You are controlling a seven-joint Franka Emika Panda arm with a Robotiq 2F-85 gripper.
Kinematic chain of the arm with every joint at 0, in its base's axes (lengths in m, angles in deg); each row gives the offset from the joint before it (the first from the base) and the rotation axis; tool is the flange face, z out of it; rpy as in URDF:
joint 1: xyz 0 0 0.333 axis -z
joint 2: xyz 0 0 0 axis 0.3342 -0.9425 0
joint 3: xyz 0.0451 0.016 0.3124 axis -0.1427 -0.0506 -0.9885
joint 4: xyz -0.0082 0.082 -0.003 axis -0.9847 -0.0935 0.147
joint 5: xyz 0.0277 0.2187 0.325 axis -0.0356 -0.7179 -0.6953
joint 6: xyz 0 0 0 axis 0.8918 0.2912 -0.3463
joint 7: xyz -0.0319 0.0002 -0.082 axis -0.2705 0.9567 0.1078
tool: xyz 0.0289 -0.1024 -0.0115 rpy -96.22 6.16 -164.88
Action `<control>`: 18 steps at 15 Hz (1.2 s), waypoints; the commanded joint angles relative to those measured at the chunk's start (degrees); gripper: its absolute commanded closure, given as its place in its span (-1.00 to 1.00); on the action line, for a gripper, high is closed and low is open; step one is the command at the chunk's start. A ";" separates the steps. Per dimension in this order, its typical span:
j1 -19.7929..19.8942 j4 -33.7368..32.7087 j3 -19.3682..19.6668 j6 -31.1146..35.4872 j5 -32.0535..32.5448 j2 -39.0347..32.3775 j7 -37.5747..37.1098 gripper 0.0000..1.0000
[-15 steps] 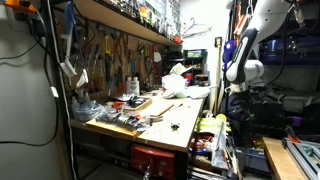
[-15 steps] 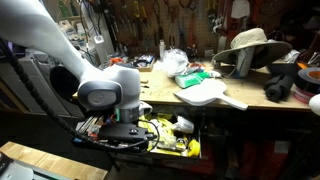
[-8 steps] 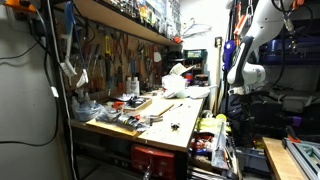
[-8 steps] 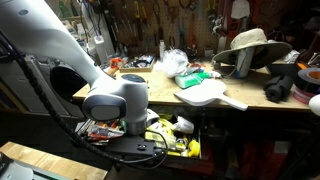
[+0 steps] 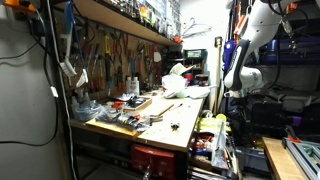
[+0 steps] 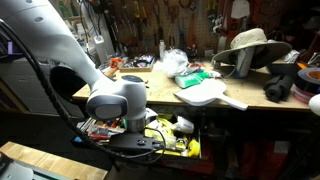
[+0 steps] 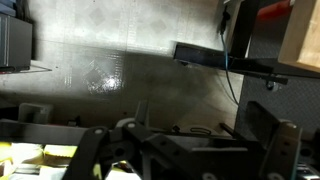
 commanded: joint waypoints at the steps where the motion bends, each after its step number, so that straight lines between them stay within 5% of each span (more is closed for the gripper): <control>1: -0.16 -2.39 -0.88 3.51 1.85 -6.41 -4.00 -0.35; 9: 6.74 -6.50 -9.12 5.36 -1.80 -12.43 -1.80 0.92; 18: 23.16 -8.32 -26.57 9.36 -13.67 -13.82 5.40 1.00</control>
